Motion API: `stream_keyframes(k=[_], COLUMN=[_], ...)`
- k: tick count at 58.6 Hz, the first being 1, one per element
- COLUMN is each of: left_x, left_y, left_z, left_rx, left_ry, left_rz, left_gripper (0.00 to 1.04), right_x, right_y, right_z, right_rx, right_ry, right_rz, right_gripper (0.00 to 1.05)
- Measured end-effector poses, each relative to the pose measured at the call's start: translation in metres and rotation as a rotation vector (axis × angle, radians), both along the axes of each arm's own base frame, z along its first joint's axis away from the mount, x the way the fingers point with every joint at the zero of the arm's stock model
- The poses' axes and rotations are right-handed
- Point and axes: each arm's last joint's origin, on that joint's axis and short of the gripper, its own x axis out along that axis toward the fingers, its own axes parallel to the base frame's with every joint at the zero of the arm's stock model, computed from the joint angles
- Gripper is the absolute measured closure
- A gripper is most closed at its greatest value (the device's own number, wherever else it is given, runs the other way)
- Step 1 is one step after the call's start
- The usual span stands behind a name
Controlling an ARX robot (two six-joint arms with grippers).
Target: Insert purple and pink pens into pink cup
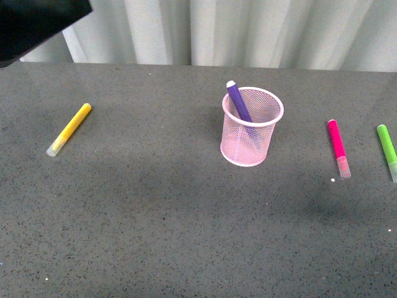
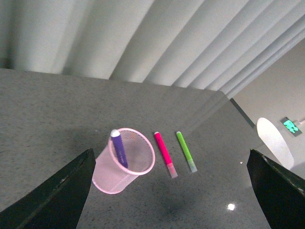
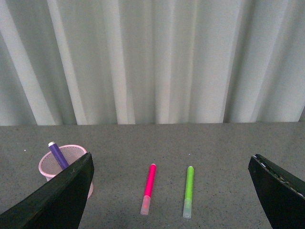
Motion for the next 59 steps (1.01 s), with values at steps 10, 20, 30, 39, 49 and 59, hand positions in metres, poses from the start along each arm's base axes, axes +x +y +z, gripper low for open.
stream_keyframes(k=[10,20,30,39,49,59], left_x=[-0.024,-0.033,-0.04,-0.043,-0.058,-0.077], left_y=[0.023,0.034,0.039,0.044,0.05,0.059], left_z=[0.004,0.002,-0.001,-0.007,-0.021,-0.028], left_rx=[-0.006,-0.003,0.004,0.015,0.308,0.411], left_ry=[-0.029,-0.028,-0.019,-0.004,-0.219,-0.251], left_rz=[0.034,0.073,0.079,0.109,0.575,0.626], left_gripper=[0.07,0.07,0.07,0.07,0.34,0.68], right_x=[0.0,0.0,0.0,0.0,0.0,0.0], right_y=[0.0,0.0,0.0,0.0,0.0,0.0], right_z=[0.0,0.0,0.0,0.0,0.0,0.0], right_rx=[0.0,0.0,0.0,0.0,0.0,0.0], right_ry=[0.0,0.0,0.0,0.0,0.0,0.0], right_rz=[0.0,0.0,0.0,0.0,0.0,0.0], right_gripper=[0.07,0.07,0.07,0.07,0.07,0.07])
